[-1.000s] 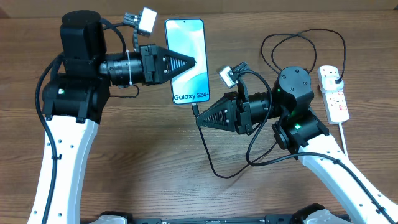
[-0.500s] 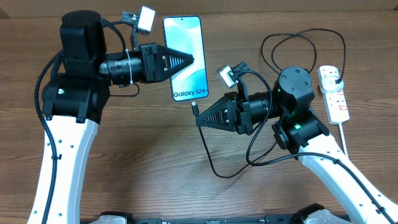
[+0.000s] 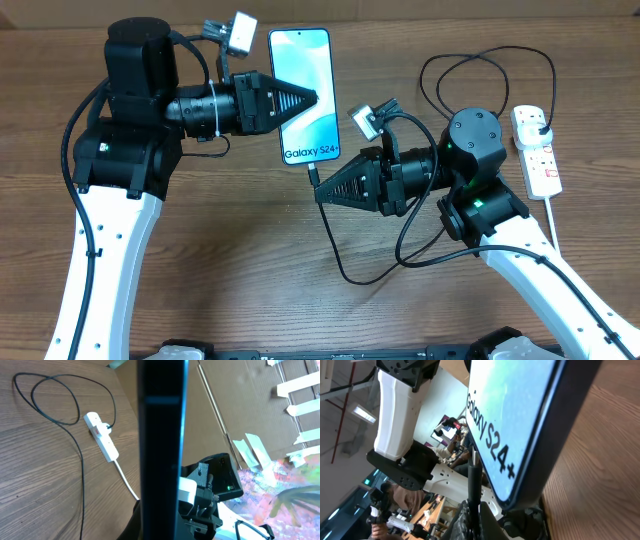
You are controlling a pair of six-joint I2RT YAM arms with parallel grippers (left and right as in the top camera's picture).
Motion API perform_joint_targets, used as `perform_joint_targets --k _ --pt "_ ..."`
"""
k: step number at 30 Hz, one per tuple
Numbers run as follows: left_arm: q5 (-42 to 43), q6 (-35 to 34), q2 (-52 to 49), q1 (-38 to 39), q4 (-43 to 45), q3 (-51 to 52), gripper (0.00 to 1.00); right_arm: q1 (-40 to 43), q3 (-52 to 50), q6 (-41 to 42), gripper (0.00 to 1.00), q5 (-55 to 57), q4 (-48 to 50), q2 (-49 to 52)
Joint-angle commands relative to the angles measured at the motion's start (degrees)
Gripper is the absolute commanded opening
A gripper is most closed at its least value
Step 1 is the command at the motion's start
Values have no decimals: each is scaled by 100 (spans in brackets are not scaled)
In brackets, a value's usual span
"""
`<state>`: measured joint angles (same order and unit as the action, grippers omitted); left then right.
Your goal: Plug charger to phone and switch on socket
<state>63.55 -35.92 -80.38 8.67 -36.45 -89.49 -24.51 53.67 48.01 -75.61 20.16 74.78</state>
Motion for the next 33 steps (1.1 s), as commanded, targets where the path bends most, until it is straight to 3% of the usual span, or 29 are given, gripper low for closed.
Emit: perform_joint_targets --k 1,10,33 --pt "81 -24 175 52 22 -52 4 -17 111 20 4 103 59 -42" --pt "96 -334 175 50 26 -52 4 -17 109 17 4 118 57 -42" --pt "103 -282 175 24 28 -52 5 -17 109 17 4 208 59 -42"
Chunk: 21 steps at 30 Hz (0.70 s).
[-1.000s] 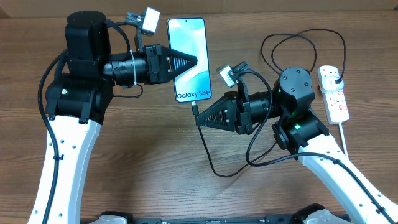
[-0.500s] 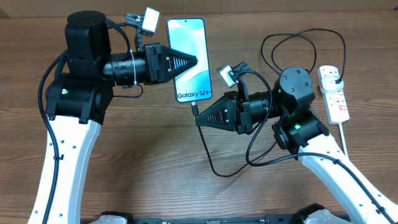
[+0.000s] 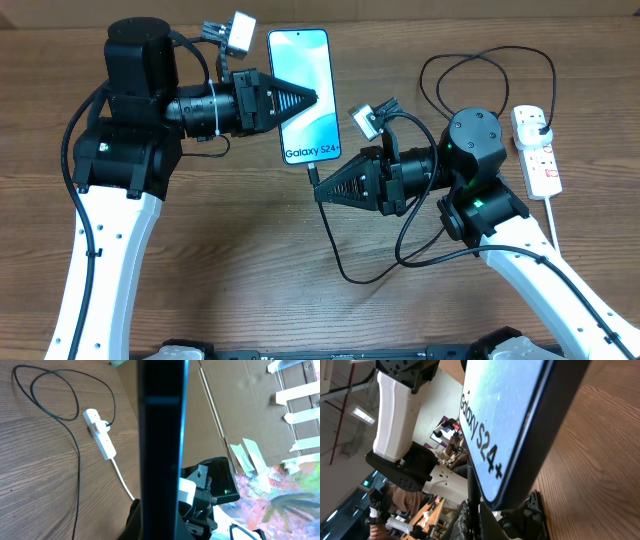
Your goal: Plug charger to phone and switch on socket
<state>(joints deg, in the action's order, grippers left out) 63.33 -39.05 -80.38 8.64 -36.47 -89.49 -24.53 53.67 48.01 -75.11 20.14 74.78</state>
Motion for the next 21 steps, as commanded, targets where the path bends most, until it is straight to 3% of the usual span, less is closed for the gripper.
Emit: perform_joint_targets --k 1,21 --pt "125 28 175 26 31 -52 5 -15 109 17 4 157 61 -42" --pt "413 50 175 -120 26 -52 4 -11 109 20 4 363 63 -42"
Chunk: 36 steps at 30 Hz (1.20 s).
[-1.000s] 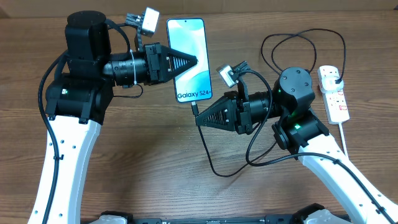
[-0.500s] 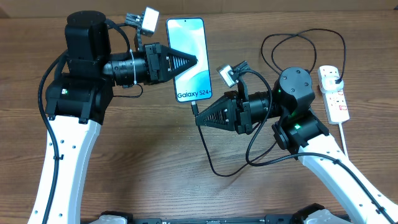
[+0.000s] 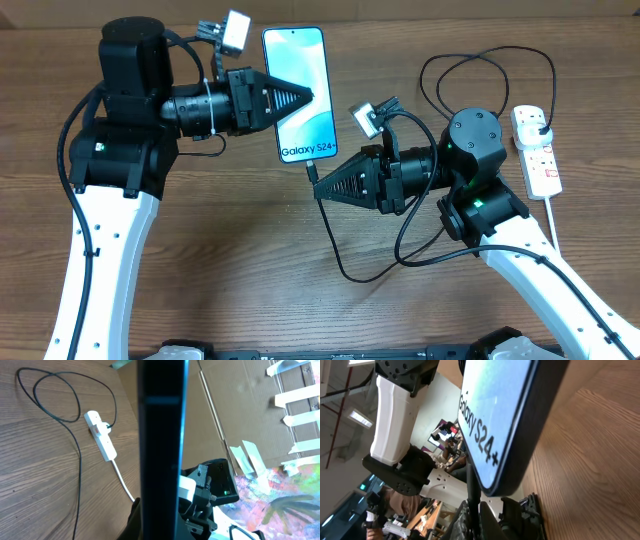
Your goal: Plug charger to phone and switch on socket
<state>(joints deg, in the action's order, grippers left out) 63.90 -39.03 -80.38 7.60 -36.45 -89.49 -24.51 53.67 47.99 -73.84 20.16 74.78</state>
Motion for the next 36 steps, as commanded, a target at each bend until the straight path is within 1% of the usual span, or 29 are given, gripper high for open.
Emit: perform_joint_targets --k 1,16,22,36 --pt "369 50 175 -17 24 -52 4 -13 109 22 4 249 61 -42" --pt "470 46 175 -20 28 -52 4 -13 109 22 4 398 61 -42" --pt "299 50 175 -20 31 -52 4 -13 109 22 4 420 61 -42" --pt "328 48 175 -168 28 -52 4 -13 109 22 4 658 59 -42"
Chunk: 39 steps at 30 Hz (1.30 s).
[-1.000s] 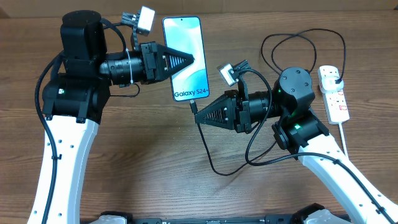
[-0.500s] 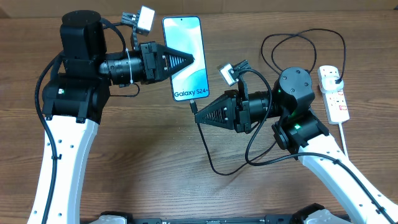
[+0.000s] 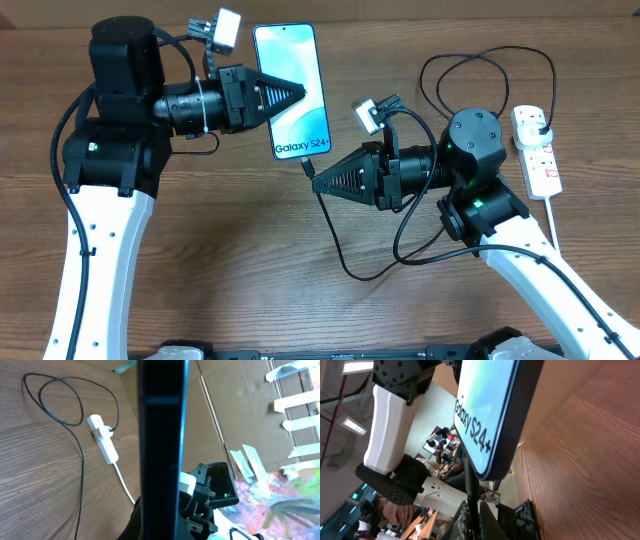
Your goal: Plug charger to phone and switch on socket
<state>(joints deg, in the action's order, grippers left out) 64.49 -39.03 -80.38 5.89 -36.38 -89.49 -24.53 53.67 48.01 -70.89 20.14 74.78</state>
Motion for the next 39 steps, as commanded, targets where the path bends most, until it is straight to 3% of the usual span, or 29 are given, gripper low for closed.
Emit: perform_joint_targets --k 1,12,20,22,25,28,31,36,39 --pt "269 48 175 2 20 -52 4 -11 109 22 4 398 61 -42" --pt "131 208 175 28 -59 -52 4 -17 109 22 4 533 61 -42" --pt "-837 780 175 28 -752 -52 4 -15 109 -282 4 728 -177 11" --pt "-1565 909 175 28 -1040 -52 4 -15 109 -763 4 741 -765 63" --pt "-2881 1156 175 28 -1537 -52 4 -15 109 -1749 4 1200 -2398 214" --pt "-4380 1224 155 31 -2079 -52 4 -15 109 -2422 5 2354 -3901 402" --pt "-5359 1226 61 28 -2564 -48 4 -15 109 -2662 11 3858 -5128 699" --pt "-6190 1226 -212 -4 -3099 -48 4 -28 251 -3112 29 4389 -5888 1268" --pt "-6196 1222 -289 -164 -3101 -48 4 -125 857 -3355 40 4721 -6551 1541"
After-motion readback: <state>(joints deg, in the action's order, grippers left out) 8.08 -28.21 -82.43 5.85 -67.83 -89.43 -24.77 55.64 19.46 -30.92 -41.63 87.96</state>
